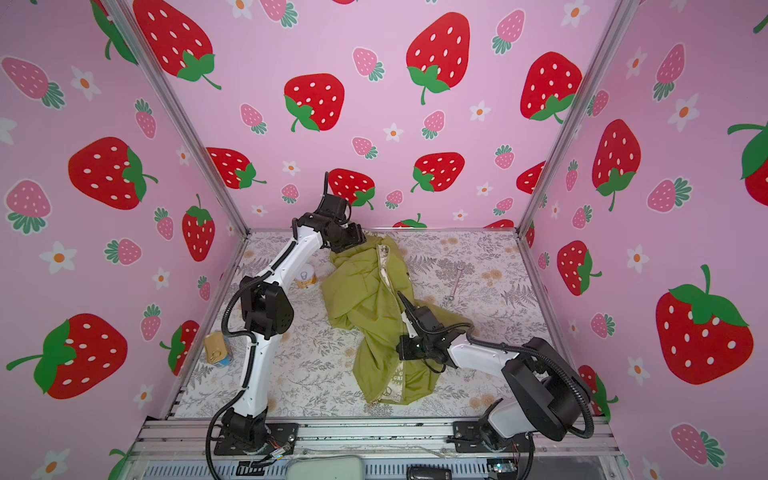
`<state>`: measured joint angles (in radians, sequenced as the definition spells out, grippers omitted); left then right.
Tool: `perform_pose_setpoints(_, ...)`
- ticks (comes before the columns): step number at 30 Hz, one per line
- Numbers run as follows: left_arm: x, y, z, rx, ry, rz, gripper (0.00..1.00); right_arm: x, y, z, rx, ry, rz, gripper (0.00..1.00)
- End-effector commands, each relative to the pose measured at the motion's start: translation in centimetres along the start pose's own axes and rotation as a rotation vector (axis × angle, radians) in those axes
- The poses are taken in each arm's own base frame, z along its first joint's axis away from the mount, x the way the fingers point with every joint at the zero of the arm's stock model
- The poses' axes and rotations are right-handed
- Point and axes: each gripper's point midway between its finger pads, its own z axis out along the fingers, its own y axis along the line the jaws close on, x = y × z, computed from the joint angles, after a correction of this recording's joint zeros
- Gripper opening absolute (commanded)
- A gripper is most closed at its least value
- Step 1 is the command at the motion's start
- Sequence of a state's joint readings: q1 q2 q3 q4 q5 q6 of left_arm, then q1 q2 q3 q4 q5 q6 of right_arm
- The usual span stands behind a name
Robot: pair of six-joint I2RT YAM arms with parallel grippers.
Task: Zip up the jacket
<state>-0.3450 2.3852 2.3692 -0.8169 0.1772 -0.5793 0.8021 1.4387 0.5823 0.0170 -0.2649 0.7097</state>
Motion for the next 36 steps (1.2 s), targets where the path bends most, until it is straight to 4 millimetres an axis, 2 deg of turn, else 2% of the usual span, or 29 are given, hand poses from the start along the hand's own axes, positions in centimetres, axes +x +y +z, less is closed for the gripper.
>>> perform_pose_setpoints(1, 2.9, -0.7, 1.6, 0.032, 0.078, 0.014, 0.69, -0.5, -0.3, -0.2, 0.027, -0.01, 0.006, 0.0)
perform_pose_setpoints(4, 4.5, 0.4, 2.0, 0.01, 0.104, 0.008, 0.69, -1.2, -0.1, -0.5, 0.026, -0.024, -0.001, 0.1)
perform_pose_setpoints(9, 6.3, 2.7, 2.0, -0.053, 0.111, 0.021, 0.7, -3.8, 0.6, -2.6, 0.027, -0.095, -0.016, 0.44)
perform_pose_setpoints(11, 6.6, 3.1, 1.7, -0.059, 0.107, 0.024, 0.7, -5.2, 1.0, -3.8, 0.025, -0.136, -0.02, 0.51)
perform_pose_setpoints(12, 6.6, 3.0, 1.4, -0.058, 0.101, 0.026, 0.7, -5.9, 1.1, -4.3, 0.023, -0.154, -0.019, 0.58)
perform_pose_setpoints(15, 6.7, 2.6, 0.4, -0.035, 0.087, 0.033, 0.7, -8.6, 1.1, -6.5, 0.018, -0.233, -0.013, 0.67)
perform_pose_setpoints(19, 6.3, 1.9, -1.9, -0.015, 0.059, 0.061, 0.71, -11.9, -0.2, -8.0, 0.044, -0.308, 0.007, 0.78)
perform_pose_setpoints(22, 6.7, 2.0, -3.4, -0.021, 0.051, 0.08, 0.72, -13.8, -1.8, -7.6, 0.067, -0.322, 0.033, 0.81)
perform_pose_setpoints(27, 8.9, 3.7, -5.1, -0.058, 0.072, 0.081, 0.75, -16.4, -4.0, -5.2, 0.055, -0.315, 0.064, 0.85)
perform_pose_setpoints(32, 12.9, 5.7, -5.8, -0.056, 0.119, 0.018, 0.76, -17.0, -5.6, -1.7, 0.05, -0.257, 0.085, 0.83)
perform_pose_setpoints(36, 15.3, 7.1, -5.7, -0.054, 0.136, -0.034, 0.77, -16.7, -6.1, 0.3, 0.026, -0.233, 0.107, 0.76)
